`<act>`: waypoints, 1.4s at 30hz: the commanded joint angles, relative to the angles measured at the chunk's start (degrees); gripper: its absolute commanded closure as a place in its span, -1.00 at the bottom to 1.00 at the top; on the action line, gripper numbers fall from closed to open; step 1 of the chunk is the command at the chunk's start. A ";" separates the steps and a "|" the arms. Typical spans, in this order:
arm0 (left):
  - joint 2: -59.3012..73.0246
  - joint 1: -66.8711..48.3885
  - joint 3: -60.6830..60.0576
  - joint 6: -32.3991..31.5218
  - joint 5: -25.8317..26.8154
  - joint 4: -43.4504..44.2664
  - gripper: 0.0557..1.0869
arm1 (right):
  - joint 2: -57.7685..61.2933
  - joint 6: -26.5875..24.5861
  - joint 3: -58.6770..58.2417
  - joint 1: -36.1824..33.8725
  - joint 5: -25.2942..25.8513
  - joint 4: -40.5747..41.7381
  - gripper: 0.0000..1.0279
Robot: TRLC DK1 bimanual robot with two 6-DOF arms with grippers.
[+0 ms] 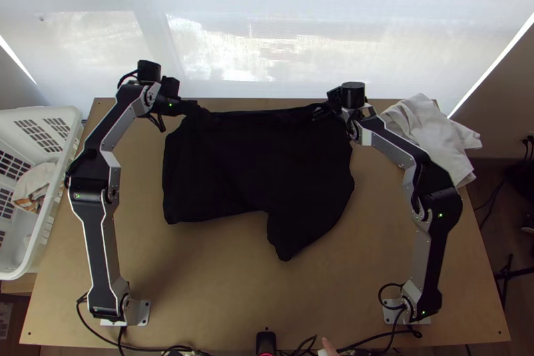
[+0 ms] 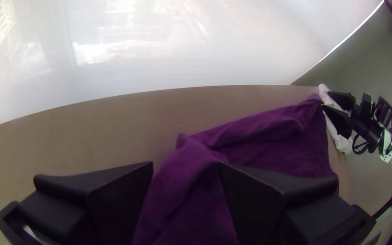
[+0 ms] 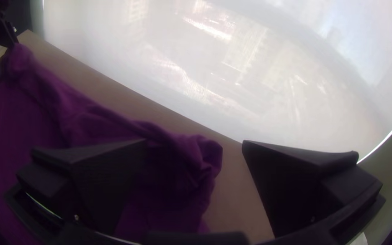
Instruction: Fold the t-shirt
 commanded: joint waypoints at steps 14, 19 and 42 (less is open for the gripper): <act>-0.15 -1.76 8.07 5.76 2.58 -15.96 -0.41 | -2.84 2.57 -0.66 -0.49 0.39 -1.94 -0.91; 3.45 -1.85 8.07 8.66 2.22 -18.95 -0.41 | -4.51 2.57 -1.98 -0.76 0.39 -1.94 -0.91; 7.93 0.87 9.65 14.37 -6.04 -10.86 -0.41 | -10.75 3.01 -9.72 -1.11 0.48 -1.94 -0.91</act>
